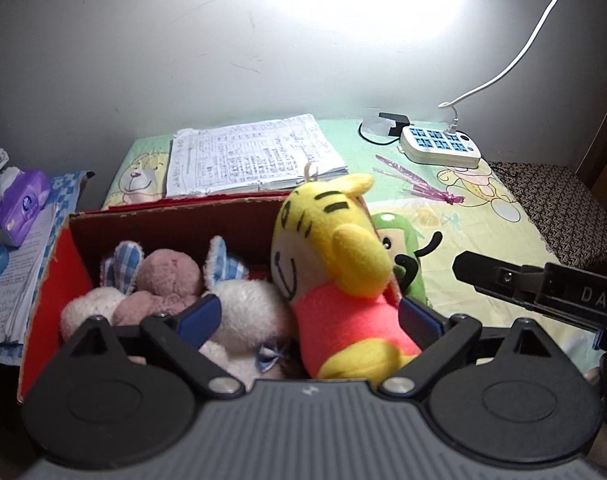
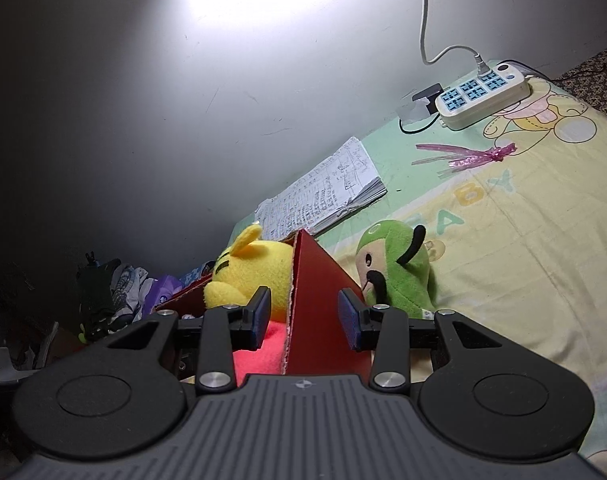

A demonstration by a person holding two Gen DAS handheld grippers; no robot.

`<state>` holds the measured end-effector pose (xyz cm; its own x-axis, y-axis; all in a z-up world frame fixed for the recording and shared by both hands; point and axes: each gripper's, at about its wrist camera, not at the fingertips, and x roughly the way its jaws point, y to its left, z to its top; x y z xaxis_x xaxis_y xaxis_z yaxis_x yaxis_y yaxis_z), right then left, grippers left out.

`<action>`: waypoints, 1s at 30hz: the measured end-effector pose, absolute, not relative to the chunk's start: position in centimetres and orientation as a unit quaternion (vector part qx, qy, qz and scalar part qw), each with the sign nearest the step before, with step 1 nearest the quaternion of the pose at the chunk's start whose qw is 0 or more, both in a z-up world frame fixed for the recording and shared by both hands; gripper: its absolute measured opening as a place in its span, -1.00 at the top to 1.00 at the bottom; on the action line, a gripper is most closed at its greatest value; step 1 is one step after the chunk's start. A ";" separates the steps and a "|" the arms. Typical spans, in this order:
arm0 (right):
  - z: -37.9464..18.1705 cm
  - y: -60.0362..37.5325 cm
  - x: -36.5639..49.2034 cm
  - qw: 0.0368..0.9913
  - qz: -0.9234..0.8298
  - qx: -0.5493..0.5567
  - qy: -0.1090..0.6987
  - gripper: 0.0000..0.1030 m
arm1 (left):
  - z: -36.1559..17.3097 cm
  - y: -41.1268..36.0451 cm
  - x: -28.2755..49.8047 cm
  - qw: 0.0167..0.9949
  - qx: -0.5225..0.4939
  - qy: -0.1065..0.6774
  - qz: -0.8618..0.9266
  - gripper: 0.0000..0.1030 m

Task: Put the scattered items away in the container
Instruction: 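Lower the tiger plush with both grippers into the box beside the lamb, then open both grippers, withdraw from the box and move to the green plush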

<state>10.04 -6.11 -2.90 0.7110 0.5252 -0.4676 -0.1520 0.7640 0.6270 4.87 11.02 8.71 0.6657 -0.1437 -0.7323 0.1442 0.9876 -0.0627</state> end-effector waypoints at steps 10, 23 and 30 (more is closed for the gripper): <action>-5.1 -10.6 11.7 0.868 0.186 0.292 0.357 0.20 | 9.2 6.9 4.6 0.921 -0.007 0.379 -0.092 -0.62; -8.5 -13.8 16.1 0.843 0.215 0.307 0.386 0.20 | 8.2 1.4 4.1 0.915 -0.015 0.362 -0.177 -0.62; -9.9 -13.0 19.0 0.829 0.244 0.312 0.396 0.20 | 6.5 0.8 4.6 0.900 -0.040 0.393 -0.187 -0.62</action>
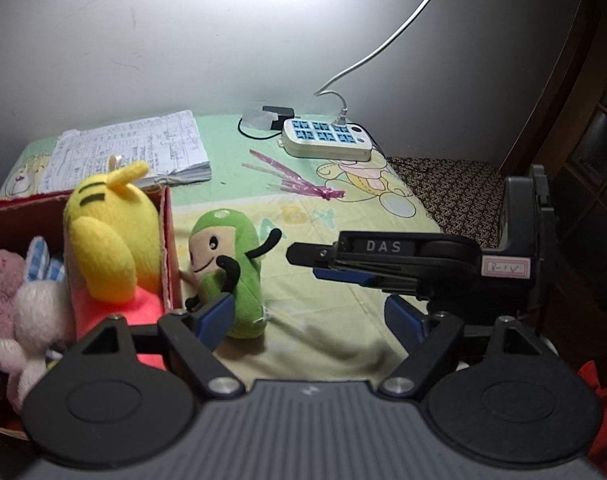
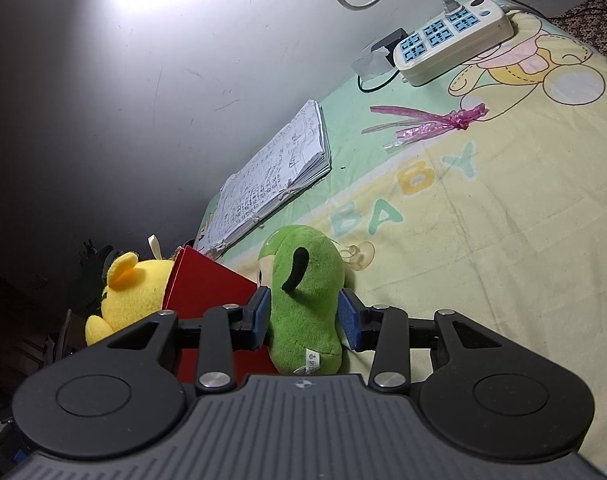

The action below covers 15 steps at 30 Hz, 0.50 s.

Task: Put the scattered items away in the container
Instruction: 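Open both grippers, withdraw from the box and move to the green plush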

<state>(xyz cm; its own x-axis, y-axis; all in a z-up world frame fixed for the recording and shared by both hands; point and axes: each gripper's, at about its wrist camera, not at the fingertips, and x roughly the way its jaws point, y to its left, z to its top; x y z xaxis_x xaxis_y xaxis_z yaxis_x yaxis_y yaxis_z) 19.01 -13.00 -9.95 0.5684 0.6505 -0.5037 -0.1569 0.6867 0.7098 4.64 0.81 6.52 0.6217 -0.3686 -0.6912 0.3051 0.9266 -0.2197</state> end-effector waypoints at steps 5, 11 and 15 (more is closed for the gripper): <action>-11.0 -11.3 20.5 0.819 0.252 0.327 0.398 0.20 | 6.1 1.1 4.7 0.898 -0.044 0.403 -0.171 -0.75; -11.5 -10.4 21.2 0.817 0.252 0.336 0.396 0.62 | 6.1 1.0 4.8 0.898 -0.047 0.406 -0.163 -0.78; -11.8 -10.9 21.3 0.813 0.250 0.340 0.401 0.84 | 6.1 0.6 4.9 0.897 -0.048 0.408 -0.163 -0.79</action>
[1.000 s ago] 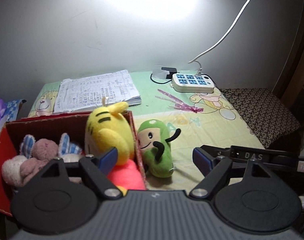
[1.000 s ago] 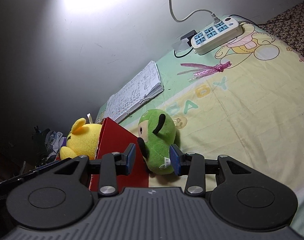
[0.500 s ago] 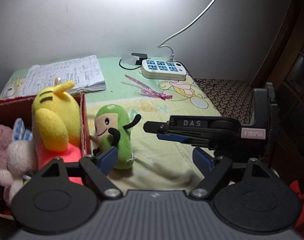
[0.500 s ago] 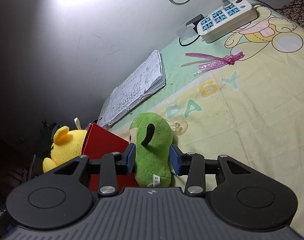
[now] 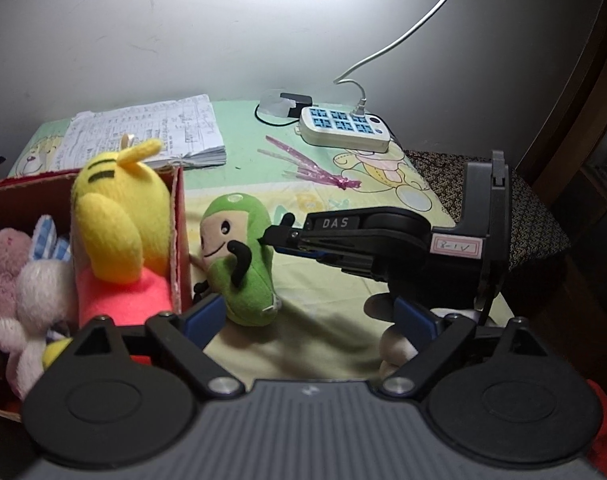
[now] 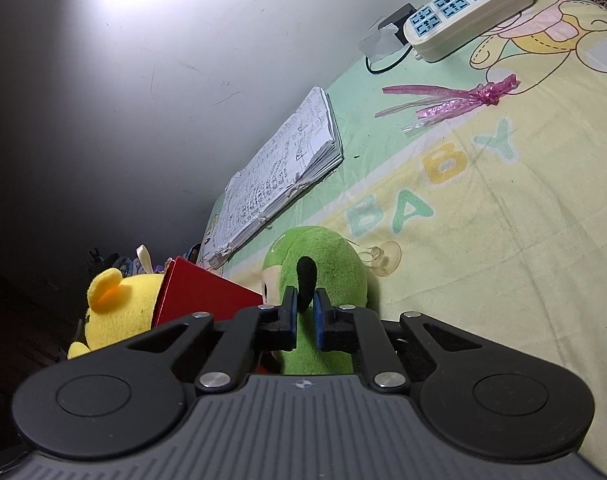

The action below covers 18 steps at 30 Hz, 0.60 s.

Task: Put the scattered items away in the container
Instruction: 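Open both grippers, withdraw from the box and move to the green plush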

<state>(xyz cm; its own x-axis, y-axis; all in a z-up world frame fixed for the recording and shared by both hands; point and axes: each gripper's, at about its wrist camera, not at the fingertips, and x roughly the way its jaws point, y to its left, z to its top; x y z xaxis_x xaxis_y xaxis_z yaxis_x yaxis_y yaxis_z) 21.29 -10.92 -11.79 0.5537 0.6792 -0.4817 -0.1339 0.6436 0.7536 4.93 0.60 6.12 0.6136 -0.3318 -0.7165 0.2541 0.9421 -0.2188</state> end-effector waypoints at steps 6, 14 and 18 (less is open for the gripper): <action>-11.8 -13.2 20.2 0.801 0.255 0.361 0.403 0.86 | 5.9 0.2 5.3 0.892 -0.056 0.411 -0.178 -0.79; -12.6 -19.4 16.5 0.778 0.229 0.417 0.410 0.86 | 5.7 -1.7 5.7 0.882 -0.064 0.415 -0.215 -0.79; -13.1 -23.0 14.1 0.780 0.192 0.433 0.408 0.86 | 4.6 -3.2 6.4 0.869 -0.072 0.428 -0.237 -0.79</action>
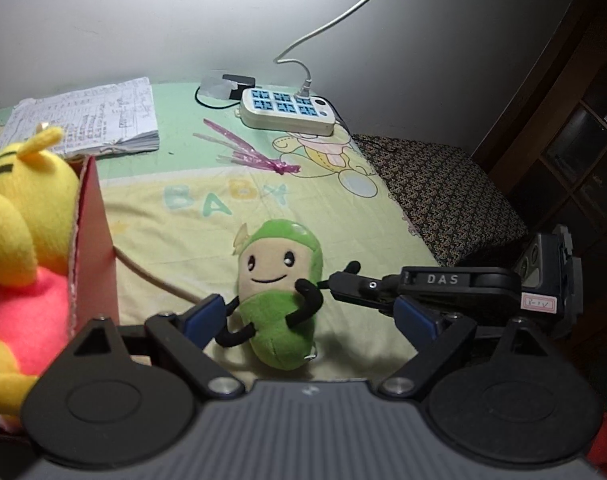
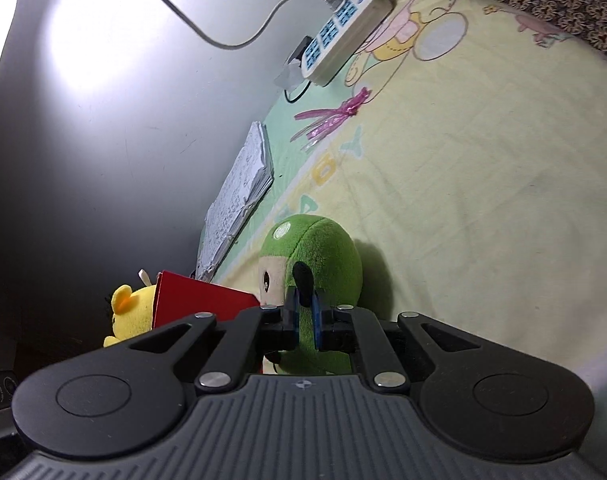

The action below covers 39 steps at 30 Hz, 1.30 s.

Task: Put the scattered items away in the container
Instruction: 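Open both grippers, withdraw from the box and move to the green plush, then close both grippers on the sides of the green bean plush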

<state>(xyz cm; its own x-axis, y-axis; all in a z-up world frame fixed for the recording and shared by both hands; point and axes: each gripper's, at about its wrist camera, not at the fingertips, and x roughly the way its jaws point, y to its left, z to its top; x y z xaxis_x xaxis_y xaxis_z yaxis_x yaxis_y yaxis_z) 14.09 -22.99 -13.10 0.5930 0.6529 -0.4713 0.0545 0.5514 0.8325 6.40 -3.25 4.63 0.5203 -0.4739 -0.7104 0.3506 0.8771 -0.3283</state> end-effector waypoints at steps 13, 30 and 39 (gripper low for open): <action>-15.2 -27.0 12.9 0.762 0.153 0.484 0.402 0.43 | -2.2 -7.4 11.4 0.817 -0.096 0.508 -0.254 -0.57; -17.2 -23.1 16.6 0.729 0.202 0.501 0.420 0.03 | -4.1 -8.2 12.8 0.813 -0.065 0.537 -0.217 -0.41; -16.4 -23.7 14.4 0.724 0.204 0.500 0.429 0.26 | -2.7 -8.2 10.8 0.812 -0.056 0.536 -0.225 -0.38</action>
